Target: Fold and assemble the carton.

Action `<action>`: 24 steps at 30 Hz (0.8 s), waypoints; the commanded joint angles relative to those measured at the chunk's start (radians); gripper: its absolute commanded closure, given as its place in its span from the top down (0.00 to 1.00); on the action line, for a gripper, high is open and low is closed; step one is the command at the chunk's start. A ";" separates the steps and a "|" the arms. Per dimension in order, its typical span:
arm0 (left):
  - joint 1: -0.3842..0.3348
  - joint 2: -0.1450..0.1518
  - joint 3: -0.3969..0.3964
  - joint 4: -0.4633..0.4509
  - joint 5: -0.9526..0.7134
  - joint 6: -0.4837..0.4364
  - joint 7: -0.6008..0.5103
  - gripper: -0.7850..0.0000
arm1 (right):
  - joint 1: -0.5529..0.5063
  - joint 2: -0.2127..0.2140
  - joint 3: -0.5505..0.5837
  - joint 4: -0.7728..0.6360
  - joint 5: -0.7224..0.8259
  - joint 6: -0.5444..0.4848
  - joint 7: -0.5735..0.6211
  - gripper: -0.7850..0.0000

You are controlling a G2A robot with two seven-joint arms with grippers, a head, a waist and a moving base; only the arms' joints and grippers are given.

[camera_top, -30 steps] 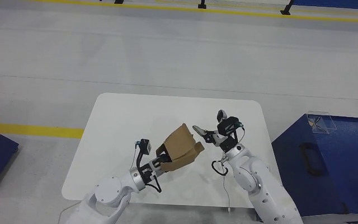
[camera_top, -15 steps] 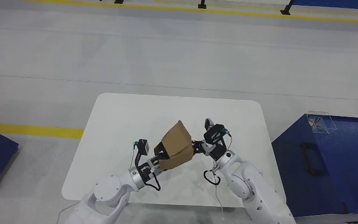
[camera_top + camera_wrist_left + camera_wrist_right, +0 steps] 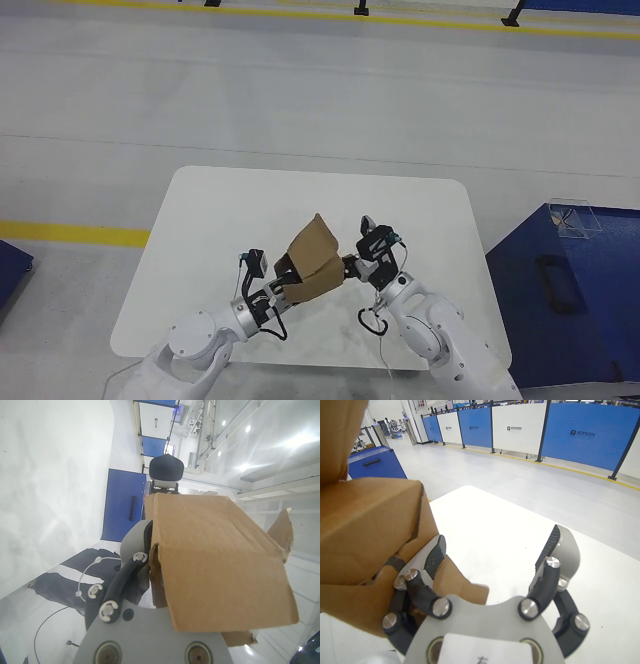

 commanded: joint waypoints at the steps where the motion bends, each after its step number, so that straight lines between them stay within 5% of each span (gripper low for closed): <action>1: 0.001 0.000 -0.005 -0.002 -0.003 0.000 -0.006 0.00 | -0.009 0.003 0.029 -0.016 0.026 -0.012 -0.011 1.00; 10: 0.001 0.000 -0.042 0.008 -0.124 0.025 -0.111 0.00 | -0.038 0.019 0.191 0.033 0.240 -0.128 0.028 1.00; 24: -0.018 -0.002 -0.063 0.040 -0.194 0.065 -0.188 0.00 | -0.042 0.011 0.110 0.131 0.553 -0.300 0.254 1.00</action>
